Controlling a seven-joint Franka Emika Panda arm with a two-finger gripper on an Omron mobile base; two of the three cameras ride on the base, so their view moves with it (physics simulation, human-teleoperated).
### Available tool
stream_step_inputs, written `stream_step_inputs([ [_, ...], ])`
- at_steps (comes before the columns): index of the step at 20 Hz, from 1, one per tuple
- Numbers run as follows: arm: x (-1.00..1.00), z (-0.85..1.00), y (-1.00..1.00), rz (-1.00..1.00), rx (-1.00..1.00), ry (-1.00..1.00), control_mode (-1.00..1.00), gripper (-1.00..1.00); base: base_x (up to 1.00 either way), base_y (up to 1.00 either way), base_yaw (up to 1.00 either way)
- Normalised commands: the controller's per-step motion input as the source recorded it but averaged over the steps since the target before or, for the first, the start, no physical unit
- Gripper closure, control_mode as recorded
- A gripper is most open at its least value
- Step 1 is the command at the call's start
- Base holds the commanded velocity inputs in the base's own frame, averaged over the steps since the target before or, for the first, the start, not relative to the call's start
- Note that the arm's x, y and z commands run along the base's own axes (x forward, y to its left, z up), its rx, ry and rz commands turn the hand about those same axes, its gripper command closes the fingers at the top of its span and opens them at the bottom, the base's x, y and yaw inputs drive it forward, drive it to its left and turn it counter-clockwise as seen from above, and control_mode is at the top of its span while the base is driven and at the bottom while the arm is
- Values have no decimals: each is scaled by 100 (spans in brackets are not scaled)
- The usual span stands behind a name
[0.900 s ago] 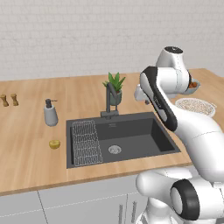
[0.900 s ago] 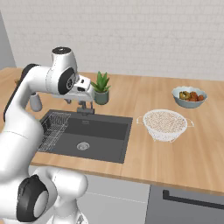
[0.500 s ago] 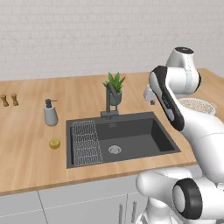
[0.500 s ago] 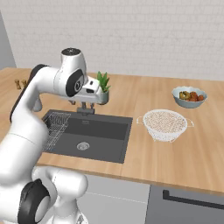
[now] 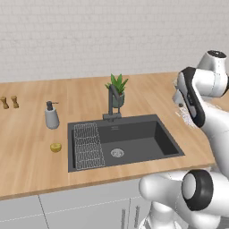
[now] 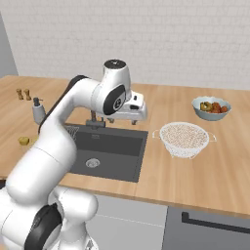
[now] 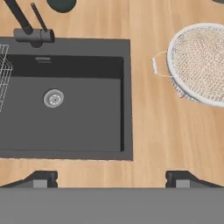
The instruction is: Put the colander in the sink, put the kiwi in the colander, and turn on the sink faucet and pour water over the colander.
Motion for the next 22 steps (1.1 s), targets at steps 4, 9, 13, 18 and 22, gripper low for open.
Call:
stream_step_inputs([
  [4,24,-28,-78,0,-10,0,-100,-100,0,0,0],
  [9,22,-31,-60,0,-10,0,-100,-100,0,0,0],
  [13,26,-31,-42,9,-5,0,-100,-100,0,0,0],
  [18,21,-32,-27,11,-8,0,-100,-100,0,0,0],
  [22,13,-31,-22,11,-11,0,-100,-100,0,0,0],
])
